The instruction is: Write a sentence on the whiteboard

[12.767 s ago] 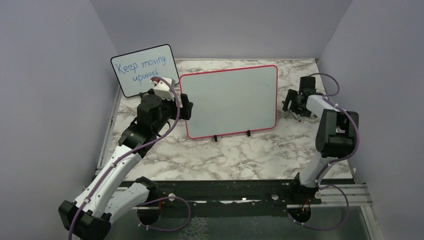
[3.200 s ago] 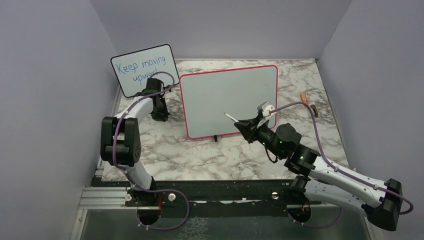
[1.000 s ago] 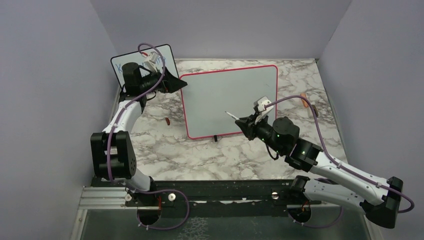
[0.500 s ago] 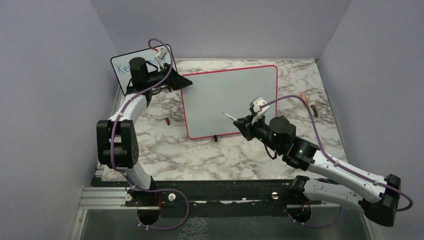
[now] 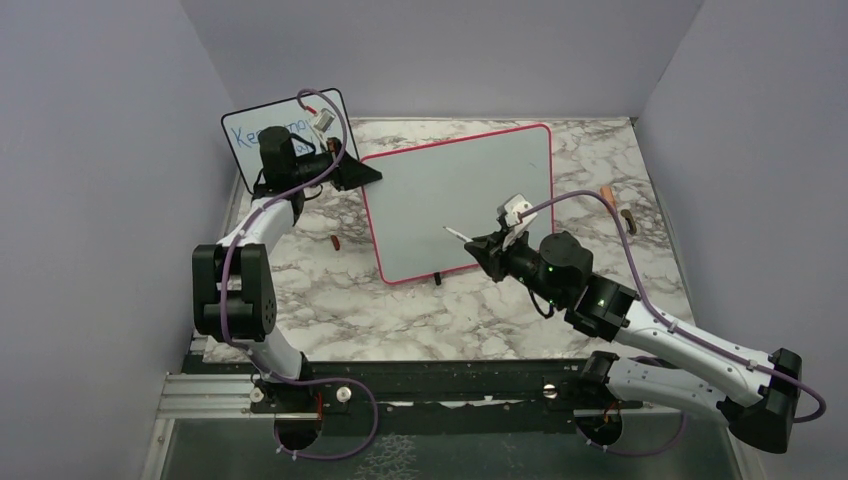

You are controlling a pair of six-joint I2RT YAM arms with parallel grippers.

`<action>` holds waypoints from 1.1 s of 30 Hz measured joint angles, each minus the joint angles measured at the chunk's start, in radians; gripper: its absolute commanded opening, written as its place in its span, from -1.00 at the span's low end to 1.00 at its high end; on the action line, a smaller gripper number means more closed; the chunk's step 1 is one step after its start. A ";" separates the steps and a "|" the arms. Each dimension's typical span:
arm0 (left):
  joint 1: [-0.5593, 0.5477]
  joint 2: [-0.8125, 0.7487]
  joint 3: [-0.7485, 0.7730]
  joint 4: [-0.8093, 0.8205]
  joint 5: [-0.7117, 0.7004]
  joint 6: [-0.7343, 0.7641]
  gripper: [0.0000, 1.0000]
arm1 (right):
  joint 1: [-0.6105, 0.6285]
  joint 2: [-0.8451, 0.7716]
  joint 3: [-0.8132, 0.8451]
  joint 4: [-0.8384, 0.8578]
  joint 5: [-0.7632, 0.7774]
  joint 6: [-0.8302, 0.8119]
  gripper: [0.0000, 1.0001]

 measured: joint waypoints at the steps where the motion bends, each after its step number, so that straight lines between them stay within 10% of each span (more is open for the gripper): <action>1: -0.001 -0.011 -0.011 0.003 0.000 0.000 -0.72 | 0.000 0.000 0.000 0.000 -0.002 -0.002 -0.98; 33: -0.127 -0.279 -0.288 0.060 -0.227 -0.045 -1.00 | 0.128 0.241 0.316 -0.189 0.212 -0.055 -0.98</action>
